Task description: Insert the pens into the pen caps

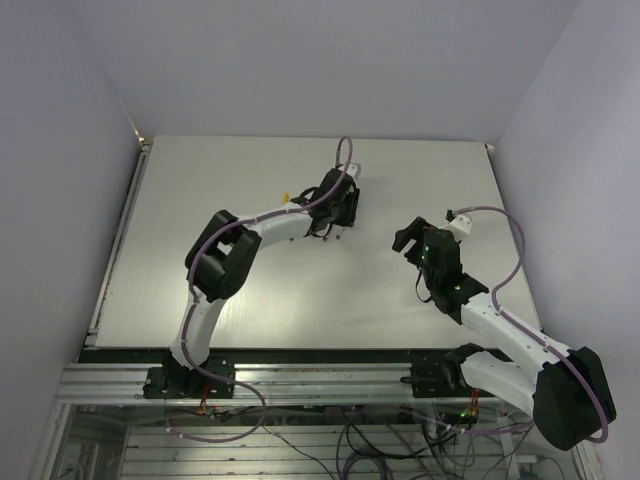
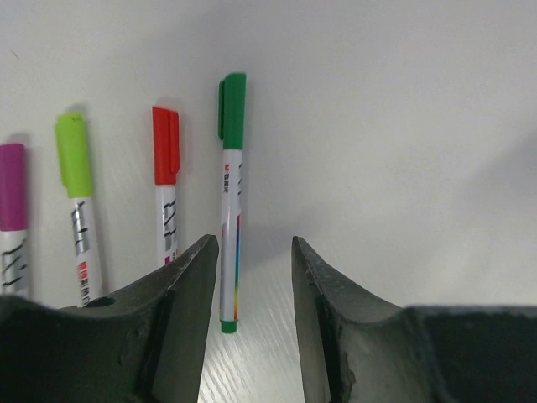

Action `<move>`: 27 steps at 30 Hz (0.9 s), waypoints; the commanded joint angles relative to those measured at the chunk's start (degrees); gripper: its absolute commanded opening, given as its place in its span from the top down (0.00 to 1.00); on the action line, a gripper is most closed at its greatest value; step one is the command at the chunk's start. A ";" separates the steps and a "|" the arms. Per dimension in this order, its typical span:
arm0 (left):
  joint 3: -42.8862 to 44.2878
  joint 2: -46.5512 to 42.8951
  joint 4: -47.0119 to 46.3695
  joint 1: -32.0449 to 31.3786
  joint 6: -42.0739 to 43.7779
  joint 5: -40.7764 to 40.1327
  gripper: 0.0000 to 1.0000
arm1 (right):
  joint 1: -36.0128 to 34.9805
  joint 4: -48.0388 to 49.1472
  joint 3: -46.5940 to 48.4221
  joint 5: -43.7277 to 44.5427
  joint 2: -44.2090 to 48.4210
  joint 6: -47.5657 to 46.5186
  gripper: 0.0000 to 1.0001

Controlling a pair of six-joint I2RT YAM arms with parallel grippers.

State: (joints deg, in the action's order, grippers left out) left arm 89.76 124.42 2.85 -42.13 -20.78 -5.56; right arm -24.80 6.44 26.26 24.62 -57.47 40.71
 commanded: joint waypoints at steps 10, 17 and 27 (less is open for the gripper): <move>-13.46 -21.34 -5.51 3.21 -0.56 -2.58 0.49 | 0.10 -17.33 8.03 10.89 0.83 -1.04 0.02; -20.81 -30.87 -4.08 10.41 0.35 -8.47 0.48 | 0.01 -26.16 9.90 18.07 3.46 1.58 0.00; -27.33 -39.47 -4.17 25.16 1.23 -16.78 0.42 | 0.03 -35.98 10.62 32.93 14.91 5.89 0.00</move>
State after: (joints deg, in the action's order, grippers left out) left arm 63.57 87.53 -0.60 -22.48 -19.88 -17.96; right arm -24.82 -23.27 35.42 48.69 -46.39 43.42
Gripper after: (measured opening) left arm 0.573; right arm 0.996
